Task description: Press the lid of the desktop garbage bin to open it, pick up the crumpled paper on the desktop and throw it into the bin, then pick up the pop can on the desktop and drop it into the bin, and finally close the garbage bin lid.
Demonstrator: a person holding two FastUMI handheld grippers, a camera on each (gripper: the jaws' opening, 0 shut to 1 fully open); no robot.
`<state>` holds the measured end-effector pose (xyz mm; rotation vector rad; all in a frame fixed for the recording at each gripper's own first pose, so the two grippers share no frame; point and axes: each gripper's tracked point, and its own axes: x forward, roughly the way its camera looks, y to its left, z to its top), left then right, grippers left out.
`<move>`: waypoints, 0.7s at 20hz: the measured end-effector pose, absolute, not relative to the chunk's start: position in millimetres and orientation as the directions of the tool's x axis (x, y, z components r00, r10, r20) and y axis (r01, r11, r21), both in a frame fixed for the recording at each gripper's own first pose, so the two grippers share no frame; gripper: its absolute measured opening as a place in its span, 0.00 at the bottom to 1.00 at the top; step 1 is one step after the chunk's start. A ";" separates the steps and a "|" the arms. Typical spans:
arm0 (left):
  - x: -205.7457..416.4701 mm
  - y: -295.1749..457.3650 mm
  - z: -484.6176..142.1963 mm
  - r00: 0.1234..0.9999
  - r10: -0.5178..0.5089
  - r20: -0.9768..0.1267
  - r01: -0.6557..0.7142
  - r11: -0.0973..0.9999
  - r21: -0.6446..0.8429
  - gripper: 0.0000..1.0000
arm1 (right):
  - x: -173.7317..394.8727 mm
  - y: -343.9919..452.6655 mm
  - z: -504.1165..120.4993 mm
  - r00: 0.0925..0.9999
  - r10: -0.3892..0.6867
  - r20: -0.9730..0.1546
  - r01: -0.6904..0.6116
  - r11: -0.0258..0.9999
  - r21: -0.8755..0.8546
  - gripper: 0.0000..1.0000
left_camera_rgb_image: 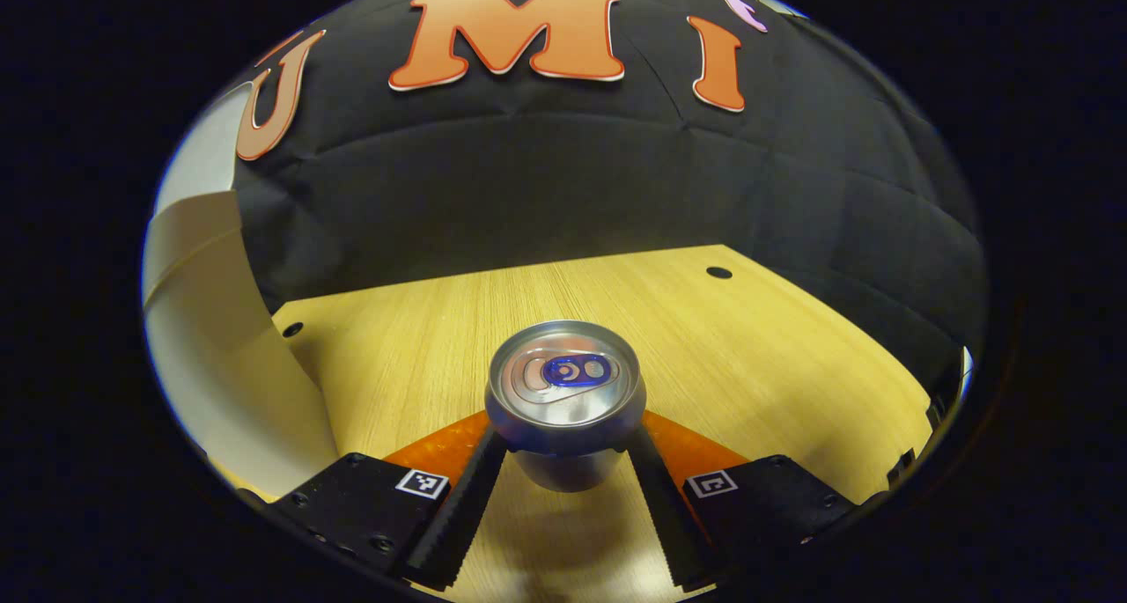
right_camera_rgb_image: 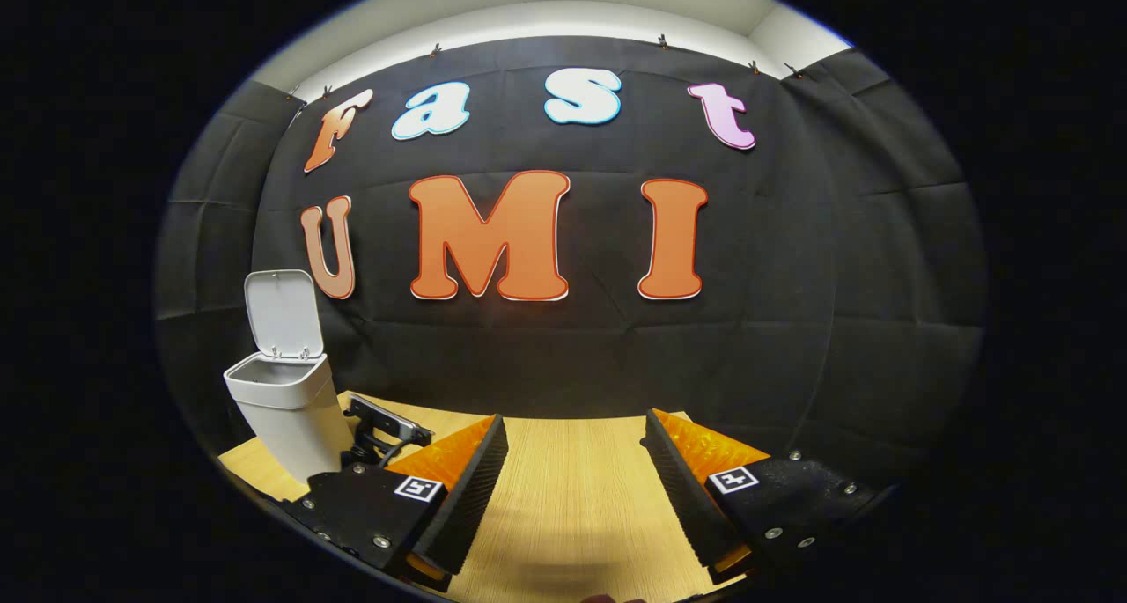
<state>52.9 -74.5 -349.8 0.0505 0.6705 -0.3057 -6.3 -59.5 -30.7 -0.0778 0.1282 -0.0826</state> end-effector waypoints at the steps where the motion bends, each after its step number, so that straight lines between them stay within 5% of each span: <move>1: 54.0 -71.2 -336.4 0.754 -0.262 -0.603 0.292 0.955 -0.049 0.83 | -3.8 -56.7 -30.1 0.989 -0.079 -0.123 0.069 0.994 -0.080 0.94; 14: 41.3 7.4 -181.1 0.886 -0.160 -0.435 0.163 0.986 -0.029 0.80 | 29.1 -20.3 -39.3 0.990 0.034 -0.137 -0.041 0.998 -0.054 0.94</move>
